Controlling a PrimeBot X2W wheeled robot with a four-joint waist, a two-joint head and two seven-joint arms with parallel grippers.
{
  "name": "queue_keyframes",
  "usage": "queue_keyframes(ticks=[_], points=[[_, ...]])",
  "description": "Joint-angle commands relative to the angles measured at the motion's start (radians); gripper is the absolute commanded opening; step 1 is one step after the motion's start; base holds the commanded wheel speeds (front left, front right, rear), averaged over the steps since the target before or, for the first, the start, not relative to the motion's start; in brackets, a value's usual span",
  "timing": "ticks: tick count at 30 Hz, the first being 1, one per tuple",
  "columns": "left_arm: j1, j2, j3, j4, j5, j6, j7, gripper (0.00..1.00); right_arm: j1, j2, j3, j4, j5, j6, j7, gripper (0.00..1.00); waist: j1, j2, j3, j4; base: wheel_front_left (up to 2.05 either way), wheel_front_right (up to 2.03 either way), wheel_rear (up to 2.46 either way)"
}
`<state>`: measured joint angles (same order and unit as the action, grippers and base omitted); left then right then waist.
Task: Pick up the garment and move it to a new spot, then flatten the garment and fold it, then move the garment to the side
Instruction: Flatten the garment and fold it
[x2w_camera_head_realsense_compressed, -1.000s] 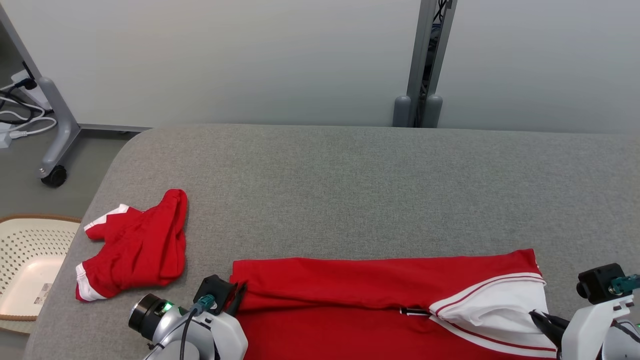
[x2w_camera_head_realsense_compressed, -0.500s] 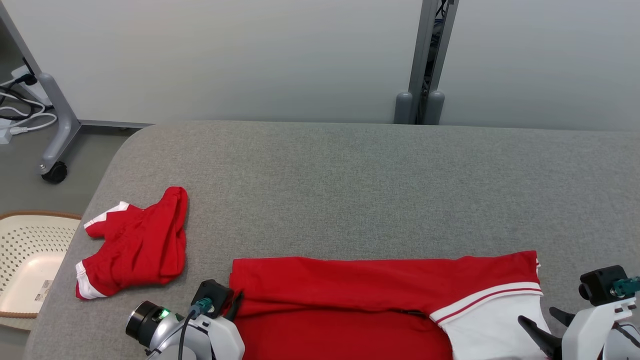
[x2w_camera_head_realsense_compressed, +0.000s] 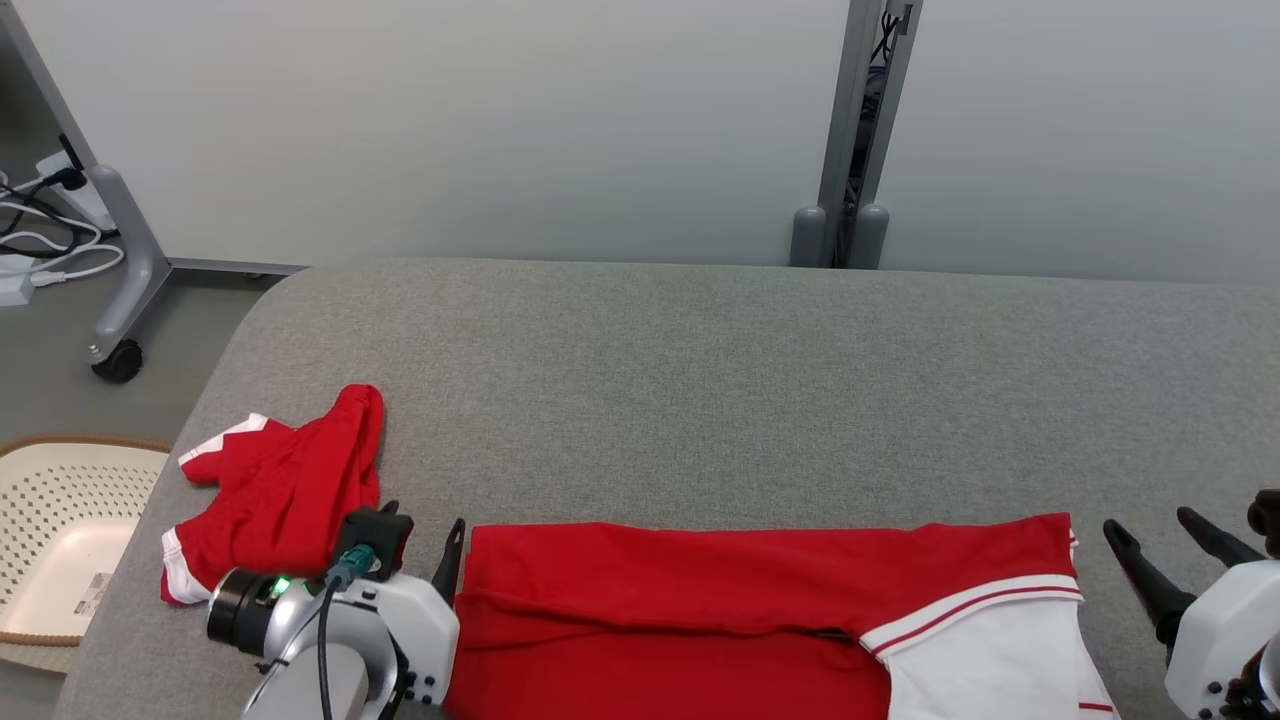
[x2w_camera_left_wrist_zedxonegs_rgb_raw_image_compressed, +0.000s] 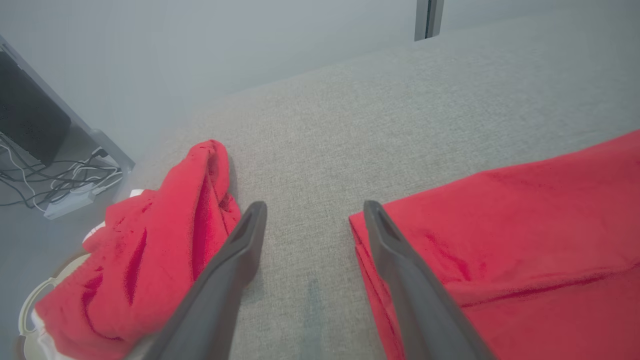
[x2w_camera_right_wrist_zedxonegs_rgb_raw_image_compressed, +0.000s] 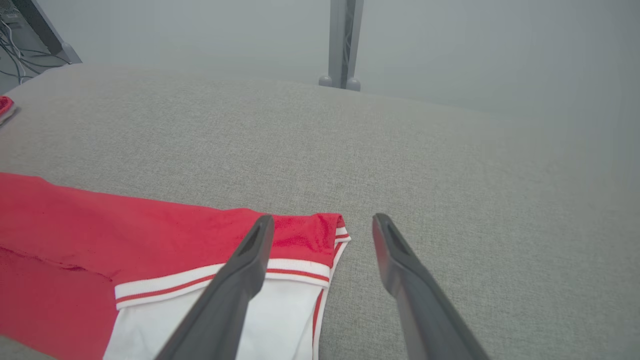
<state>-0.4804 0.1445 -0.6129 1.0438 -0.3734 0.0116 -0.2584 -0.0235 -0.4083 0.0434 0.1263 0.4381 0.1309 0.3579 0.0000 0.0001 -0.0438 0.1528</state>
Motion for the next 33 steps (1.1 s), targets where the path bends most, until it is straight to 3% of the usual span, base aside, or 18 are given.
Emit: queue_keyframes(ticks=[1,10,14,21,33], points=[[-0.011,0.009,0.011,-0.026,-0.006,0.016,-0.006,1.00,-0.009,0.009,-0.013,0.001,-0.016,0.000,-0.033,1.00,0.0000,-0.0001,-0.002,0.000,0.00,0.00,0.00],[0.110,0.048,0.143,-0.392,0.050,0.125,-0.007,1.00,-0.014,0.124,-0.113,0.022,-0.067,0.000,-0.242,1.00,0.0000,-0.0001,-0.005,-0.012,0.00,0.00,0.00],[0.199,0.041,0.226,-0.554,0.091,0.158,-0.007,1.00,0.006,0.173,-0.128,0.026,-0.071,0.000,-0.336,1.00,0.0000,-0.0001,-0.004,-0.022,0.00,0.00,0.00],[0.370,-0.011,0.368,-0.753,0.185,0.139,-0.007,1.00,0.044,0.221,-0.141,0.080,-0.061,0.000,-0.477,1.00,0.0000,-0.0001,-0.009,-0.032,0.00,0.00,0.00],[0.450,-0.061,0.461,-0.833,0.283,0.080,-0.007,1.00,0.031,0.202,-0.120,0.168,-0.041,0.000,-0.496,1.00,0.0000,-0.0001,-0.009,-0.022,0.00,0.00,0.00]])
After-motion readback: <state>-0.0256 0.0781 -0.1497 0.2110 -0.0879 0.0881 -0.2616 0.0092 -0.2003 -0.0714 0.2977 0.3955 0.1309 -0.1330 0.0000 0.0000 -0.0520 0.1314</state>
